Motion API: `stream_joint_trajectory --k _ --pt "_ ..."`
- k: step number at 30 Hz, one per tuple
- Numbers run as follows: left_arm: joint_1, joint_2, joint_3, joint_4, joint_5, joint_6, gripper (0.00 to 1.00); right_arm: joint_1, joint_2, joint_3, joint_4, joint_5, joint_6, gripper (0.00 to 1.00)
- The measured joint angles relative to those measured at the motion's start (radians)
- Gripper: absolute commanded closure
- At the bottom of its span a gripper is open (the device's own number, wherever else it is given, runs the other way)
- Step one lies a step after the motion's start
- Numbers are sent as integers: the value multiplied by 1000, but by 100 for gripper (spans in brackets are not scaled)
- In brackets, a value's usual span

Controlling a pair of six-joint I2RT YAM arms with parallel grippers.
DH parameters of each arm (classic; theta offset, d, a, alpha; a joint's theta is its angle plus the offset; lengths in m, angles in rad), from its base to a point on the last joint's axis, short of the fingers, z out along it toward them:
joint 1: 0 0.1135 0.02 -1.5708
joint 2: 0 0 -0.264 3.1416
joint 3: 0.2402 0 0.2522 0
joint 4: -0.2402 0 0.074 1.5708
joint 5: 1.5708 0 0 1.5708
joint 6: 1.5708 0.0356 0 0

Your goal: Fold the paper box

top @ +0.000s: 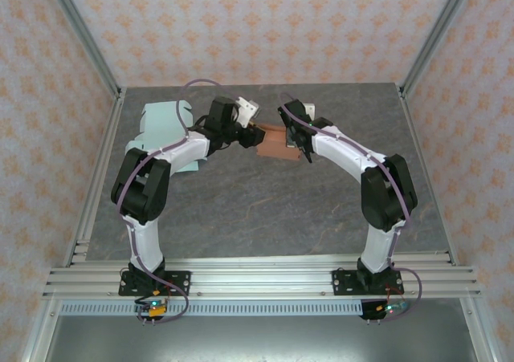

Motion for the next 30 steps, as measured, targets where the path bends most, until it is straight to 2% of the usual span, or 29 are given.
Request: stream_joint_trajectory --k 3,6,15,21,22,24,25,27,30 --pt "0 0 -2 -5 9 25 68 0 0 0 0 0 0 100" --pt "7 0 -3 -5 8 31 79 0 0 0 0 1 0 100" --pt "12 0 5 -18 5 40 100 0 0 0 -11 16 0 100" --pt "11 0 8 -22 -6 -24 100 0 0 0 -11 16 8 100" --pt "11 0 8 -22 -6 -38 91 0 0 0 -11 16 9 100" --pt "11 0 8 -21 -5 -66 60 0 0 0 -11 16 14 100" --pt "10 0 8 -21 -6 -77 56 0 0 0 -10 16 15 100" --pt "5 0 8 -21 -9 -92 55 0 0 0 -11 16 17 100" --pt "-2 0 8 -25 -16 -87 61 0 0 0 -10 16 19 100"
